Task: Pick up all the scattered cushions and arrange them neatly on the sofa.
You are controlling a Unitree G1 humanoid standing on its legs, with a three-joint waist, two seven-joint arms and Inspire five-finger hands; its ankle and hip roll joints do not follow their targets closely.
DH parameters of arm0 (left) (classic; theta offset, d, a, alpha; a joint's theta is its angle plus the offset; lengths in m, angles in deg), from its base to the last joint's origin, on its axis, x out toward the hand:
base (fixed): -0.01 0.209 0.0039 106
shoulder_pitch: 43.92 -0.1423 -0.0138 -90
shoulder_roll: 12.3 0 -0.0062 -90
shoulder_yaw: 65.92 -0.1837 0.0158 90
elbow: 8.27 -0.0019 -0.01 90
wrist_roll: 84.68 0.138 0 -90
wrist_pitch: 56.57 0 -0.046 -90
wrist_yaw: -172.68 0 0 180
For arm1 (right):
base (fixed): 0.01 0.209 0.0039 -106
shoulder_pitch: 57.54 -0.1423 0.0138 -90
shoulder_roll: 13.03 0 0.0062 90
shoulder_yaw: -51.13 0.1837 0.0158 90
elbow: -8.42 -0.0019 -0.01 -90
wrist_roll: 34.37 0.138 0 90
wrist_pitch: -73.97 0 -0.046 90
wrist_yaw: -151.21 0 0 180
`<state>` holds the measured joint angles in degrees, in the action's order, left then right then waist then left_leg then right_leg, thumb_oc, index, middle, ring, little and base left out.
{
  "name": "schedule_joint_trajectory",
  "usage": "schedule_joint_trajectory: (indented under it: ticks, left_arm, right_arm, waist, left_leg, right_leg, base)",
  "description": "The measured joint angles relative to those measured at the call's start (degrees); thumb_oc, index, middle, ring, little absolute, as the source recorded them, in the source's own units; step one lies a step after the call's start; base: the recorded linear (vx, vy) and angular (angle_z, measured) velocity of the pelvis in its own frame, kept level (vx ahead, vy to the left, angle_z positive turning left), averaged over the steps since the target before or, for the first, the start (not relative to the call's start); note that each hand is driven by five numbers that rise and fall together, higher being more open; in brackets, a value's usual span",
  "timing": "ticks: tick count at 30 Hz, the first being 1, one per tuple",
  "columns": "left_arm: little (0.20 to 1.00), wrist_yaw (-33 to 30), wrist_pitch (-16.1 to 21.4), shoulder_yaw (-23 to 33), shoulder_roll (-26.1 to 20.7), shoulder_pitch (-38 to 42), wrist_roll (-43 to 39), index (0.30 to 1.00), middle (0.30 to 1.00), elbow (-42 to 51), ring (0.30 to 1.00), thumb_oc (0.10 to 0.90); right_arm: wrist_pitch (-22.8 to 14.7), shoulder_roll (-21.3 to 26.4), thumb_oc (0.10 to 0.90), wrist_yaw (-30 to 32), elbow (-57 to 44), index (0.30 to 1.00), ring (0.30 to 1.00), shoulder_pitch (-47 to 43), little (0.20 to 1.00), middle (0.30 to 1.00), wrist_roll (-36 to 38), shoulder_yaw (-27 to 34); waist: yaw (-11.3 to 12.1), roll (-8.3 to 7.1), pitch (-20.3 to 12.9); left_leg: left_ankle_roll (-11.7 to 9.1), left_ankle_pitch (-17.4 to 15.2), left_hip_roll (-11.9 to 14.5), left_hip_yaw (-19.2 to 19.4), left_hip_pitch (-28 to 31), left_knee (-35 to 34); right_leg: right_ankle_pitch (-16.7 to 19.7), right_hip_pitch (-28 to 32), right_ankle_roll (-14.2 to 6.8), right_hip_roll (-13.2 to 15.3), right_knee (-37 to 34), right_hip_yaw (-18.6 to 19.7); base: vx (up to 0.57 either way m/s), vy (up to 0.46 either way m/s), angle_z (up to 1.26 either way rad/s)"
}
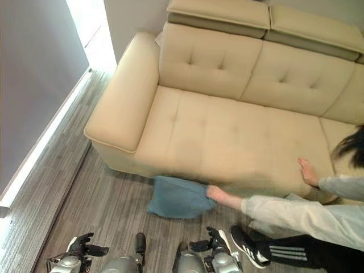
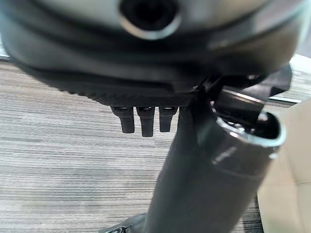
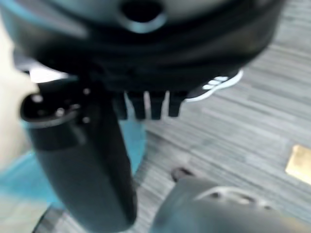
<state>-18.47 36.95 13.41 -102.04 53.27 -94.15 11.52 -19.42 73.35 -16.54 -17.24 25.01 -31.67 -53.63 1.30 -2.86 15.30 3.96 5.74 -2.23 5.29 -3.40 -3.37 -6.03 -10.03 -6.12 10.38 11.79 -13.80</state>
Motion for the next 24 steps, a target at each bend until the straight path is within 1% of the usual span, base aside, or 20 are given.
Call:
schedule_joint_trajectory:
  ticks: [1, 2, 3, 4, 6, 7, 9, 10, 12, 13, 16, 17, 21, 24]
  left_arm:
    - [0.9, -0.29, 0.03, -0.07, -0.08, 0.02, -0.18, 0.9, 0.9, 1.04, 0.9, 0.8]
    - [0.9, -1.01, 0.29, -0.6, 0.03, 0.11, -0.73, 0.9, 0.9, 2.59, 0.9, 0.8]
    - [0.9, -1.05, 0.39, -0.6, 0.07, 0.39, -1.28, 0.9, 0.9, 3.79, 0.9, 0.8]
    - [0.9, -1.07, 0.71, -0.89, 0.06, 1.36, -1.75, 0.9, 0.9, 4.49, 0.9, 0.8]
    - [0.9, -1.38, 0.75, -2.41, 0.15, 3.02, -1.88, 0.9, 0.9, 4.74, 0.9, 0.8]
    - [0.9, -2.0, 1.38, -3.19, 0.28, 4.83, -2.4, 0.9, 0.9, 6.04, 0.9, 0.8]
    - [0.9, -2.48, 1.94, -3.98, 0.34, 7.23, -3.04, 0.9, 0.9, 6.51, 0.9, 0.8]
    - [0.9, -2.87, 2.42, -4.19, 0.35, 8.96, -3.53, 0.9, 0.9, 7.35, 0.9, 0.8]
    - [0.9, -3.3, 2.61, -4.71, 0.54, 10.32, -4.02, 0.9, 0.9, 8.22, 0.9, 0.8]
    - [0.9, -3.31, 2.7, -4.84, 0.58, 10.91, -4.02, 0.9, 0.9, 8.49, 0.9, 0.8]
    - [0.9, -3.4, 2.77, -4.92, 0.77, 11.5, -4.04, 0.9, 0.9, 8.49, 0.9, 0.8]
    - [0.9, -3.49, 2.78, -4.96, 0.77, 11.48, -4.04, 0.9, 0.9, 8.49, 0.9, 0.8]
    - [0.9, -3.5, 2.79, -4.98, 0.87, 11.38, -4.03, 0.9, 0.9, 8.41, 0.9, 0.8]
    - [0.9, -3.5, 2.78, -4.98, 0.98, 10.57, -4.03, 0.9, 0.9, 8.33, 0.9, 0.8]
  right_arm:
    - [0.02, -0.02, 0.8, 0.17, -0.06, 0.9, 0.9, -0.21, 0.9, 0.9, 0.0, -0.04]
    - [0.12, 0.07, 0.8, 1.15, -0.05, 0.9, 0.9, -1.07, 0.9, 0.9, 0.08, 0.06]
    - [0.27, 0.26, 0.8, 2.29, -0.04, 0.9, 0.9, -1.81, 0.9, 0.9, 0.28, 0.34]
    - [0.36, 0.89, 0.8, 3.23, 0.16, 0.9, 0.9, -2.27, 0.9, 0.9, 0.39, 1.06]
    - [0.24, 2.11, 0.8, 3.35, -0.58, 0.9, 0.9, -3.12, 0.9, 0.9, 0.44, 1.19]
    - [0.11, 3.32, 0.8, 4.12, -1.79, 0.9, 0.9, -3.98, 0.9, 0.9, 0.54, 1.06]
    - [-0.07, 4.19, 0.8, 4.68, -2.43, 0.9, 0.9, -5.53, 0.9, 0.9, 0.8, 0.89]
    - [-0.08, 4.53, 0.8, 4.84, -2.38, 0.9, 0.9, -7.89, 0.9, 0.9, 0.94, 0.71]
    - [-0.3, 4.52, 0.8, 5.18, -3.11, 0.9, 0.9, -10.12, 0.9, 0.9, 1.14, 0.35]
    - [-0.59, 4.57, 0.8, 5.59, -4.07, 0.9, 0.9, -10.72, 0.9, 0.9, 1.15, 0.41]
    - [-1.26, 4.42, 0.8, 5.67, -4.99, 0.9, 0.9, -12.15, 0.9, 0.9, 1.18, -0.82]
    - [-1.41, 4.42, 0.8, 5.68, -5.39, 0.9, 0.9, -12.34, 0.9, 0.9, 1.17, -1.18]
    - [-1.47, 4.42, 0.8, 5.69, -6.23, 0.9, 0.9, -12.3, 0.9, 0.9, 1.16, -1.19]
    - [-1.47, 4.39, 0.8, 5.68, -6.17, 0.9, 0.9, -11.37, 0.9, 0.9, 1.15, -1.76]
  waist:
    - [0.02, -0.46, 0.26]
    - [0.41, -0.73, 0.6]
    - [0.42, -0.66, 0.69]
    - [0.73, -0.59, 1.73]
    - [0.5, -0.49, 2.74]
    - [0.3, -0.31, 4.24]
    - [-0.09, -0.09, 5.14]
    - [-0.45, 0.16, 6.83]
    - [-0.51, 0.27, 7.4]
    - [-0.55, 0.48, 7.86]
    - [-0.54, 0.67, 8.14]
    - [-0.53, 0.67, 8.14]
    - [-0.55, 0.7, 8.12]
    - [-0.55, 0.81, 8.05]
  left_leg:
    - [-0.4, -0.07, -0.12, -0.05, -0.02, 0.08]
    - [-1.3, -0.51, 0.35, -0.06, -1.85, 1.44]
    - [-1.75, -0.79, 0.94, -0.16, -4.12, 2.9]
    - [-2.25, -0.94, 1.48, -0.55, -6.35, 4.32]
    - [-3.08, -1.02, 2.61, -0.95, -8.31, 5.58]
    - [-3.71, -1.35, 3.26, -1.19, -11.05, 7.46]
    - [-4.1, -1.32, 3.57, -1.57, -14.19, 8.93]
    - [-4.57, -0.95, 3.99, -1.89, -14.82, 8.98]
    - [-4.76, -0.86, 4.52, -1.96, -15.91, 9.3]
    - [-5.1, -1.37, 4.67, -2.0, -15.92, 9.09]
    - [-5.46, -0.78, 5.03, -2.06, -15.81, 9.02]
    - [-5.53, -0.72, 5.08, -2.06, -15.79, 9.02]
    - [-5.49, -0.76, 5.27, -2.06, -15.44, 8.73]
    - [-5.42, -0.79, 5.16, -1.97, -13.0, 7.86]
  right_leg:
    - [2.77, 0.33, -0.03, -0.2, -0.79, -0.12]
    - [5.05, -0.9, 0.72, -0.49, -1.1, -0.04]
    - [5.27, -2.35, 1.05, -1.23, -1.13, -0.06]
    - [6.34, -3.34, 2.5, -1.89, -2.09, -0.22]
    - [6.98, -4.46, 3.16, -3.09, -2.53, -0.49]
    - [7.13, -6.27, 3.76, -3.58, -2.35, -1.07]
    - [6.96, -8.82, 4.19, -4.0, -1.63, -1.47]
    - [7.27, -9.27, 4.64, -4.42, -1.71, -1.73]
    - [7.06, -10.72, 5.06, -4.83, -1.11, -1.57]
    - [6.59, -10.92, 5.37, -4.93, -0.8, -1.51]
    - [6.56, -10.96, 5.52, -5.25, -0.7, -1.47]
    - [7.05, -10.93, 6.24, -5.3, -0.67, -1.63]
    - [6.97, -10.69, 6.19, -5.25, -0.75, -1.58]
    - [6.88, -8.4, 6.07, -5.13, -1.28, -1.49]
  base:
    - [-0.1, -0.095, 0.08]
    - [-0.06, -0.051, 0.02]
    - [-0.13, -0.095, 0.0]
    - [-0.11, -0.071, 0.0]
    - [-0.12, -0.077, -0.01]
    - [-0.09, -0.055, 0.02]
    - [-0.07, -0.046, 0.07]
    - [-0.06, -0.044, 0.07]
    - [0.02, -0.068, -0.05]
    - [0.05, -0.061, -0.05]
    - [-0.05, -0.031, -0.01]
    - [-0.07, -0.009, 0.0]
    - [0.0, -0.025, 0.01]
    - [0.0, 0.0, 0.0]
